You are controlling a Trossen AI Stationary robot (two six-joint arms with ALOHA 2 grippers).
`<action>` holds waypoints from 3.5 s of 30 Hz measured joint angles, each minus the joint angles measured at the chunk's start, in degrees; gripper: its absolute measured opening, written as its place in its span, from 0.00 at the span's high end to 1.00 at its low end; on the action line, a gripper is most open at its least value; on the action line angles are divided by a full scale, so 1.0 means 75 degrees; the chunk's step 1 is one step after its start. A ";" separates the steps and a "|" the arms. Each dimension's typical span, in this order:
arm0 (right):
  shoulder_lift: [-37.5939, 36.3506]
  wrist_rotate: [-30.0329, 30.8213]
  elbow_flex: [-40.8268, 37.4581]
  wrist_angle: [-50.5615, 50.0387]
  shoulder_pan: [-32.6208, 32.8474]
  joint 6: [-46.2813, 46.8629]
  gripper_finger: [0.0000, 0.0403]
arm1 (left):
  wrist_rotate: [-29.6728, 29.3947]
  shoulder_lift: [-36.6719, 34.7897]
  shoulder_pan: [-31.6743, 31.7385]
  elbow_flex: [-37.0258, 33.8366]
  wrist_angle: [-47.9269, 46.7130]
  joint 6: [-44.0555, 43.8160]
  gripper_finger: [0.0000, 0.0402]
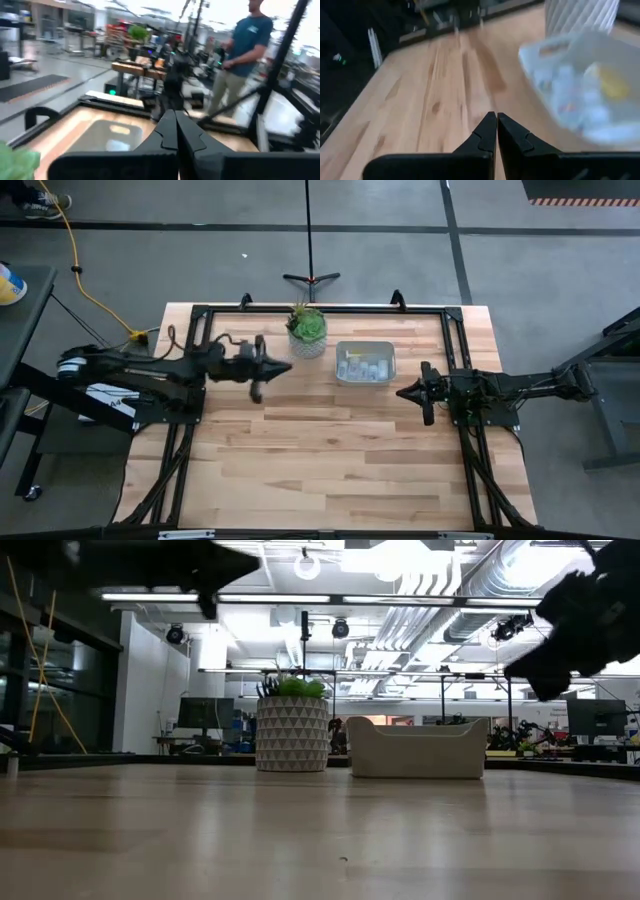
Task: Pick and place pill bottles into a basket
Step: Return to Home Position
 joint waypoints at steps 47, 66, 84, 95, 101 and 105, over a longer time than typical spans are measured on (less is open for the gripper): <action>-0.0006 -0.0459 0.0038 0.2758 0.0002 -0.1147 1.00 | 0.0851 -0.7121 -0.0003 -0.3338 -0.3370 0.0885 0.94; 0.0009 0.0616 -0.0519 0.3227 0.0003 -0.0720 1.00 | 0.1031 -0.7671 -0.0003 -0.3347 -0.3999 0.0631 0.84; 0.0009 0.0254 -0.0522 0.3142 -0.0003 -0.1991 1.00 | 0.0787 -0.7674 0.0000 -0.3349 -0.3751 0.0741 0.88; 0.0009 0.0759 -0.0522 0.2976 -0.0003 -0.0650 1.00 | 0.0838 -0.7671 0.0000 -0.3352 -0.4173 0.0700 0.81; 0.0009 0.0758 -0.0522 0.2911 -0.0003 -0.0577 1.00 | 0.0832 -0.7671 0.0000 -0.3352 -0.4363 0.0700 0.54; 0.0009 0.0759 -0.0522 0.2911 -0.0003 -0.0552 1.00 | 0.0832 -0.7671 0.0000 -0.3354 -0.4357 0.0700 0.45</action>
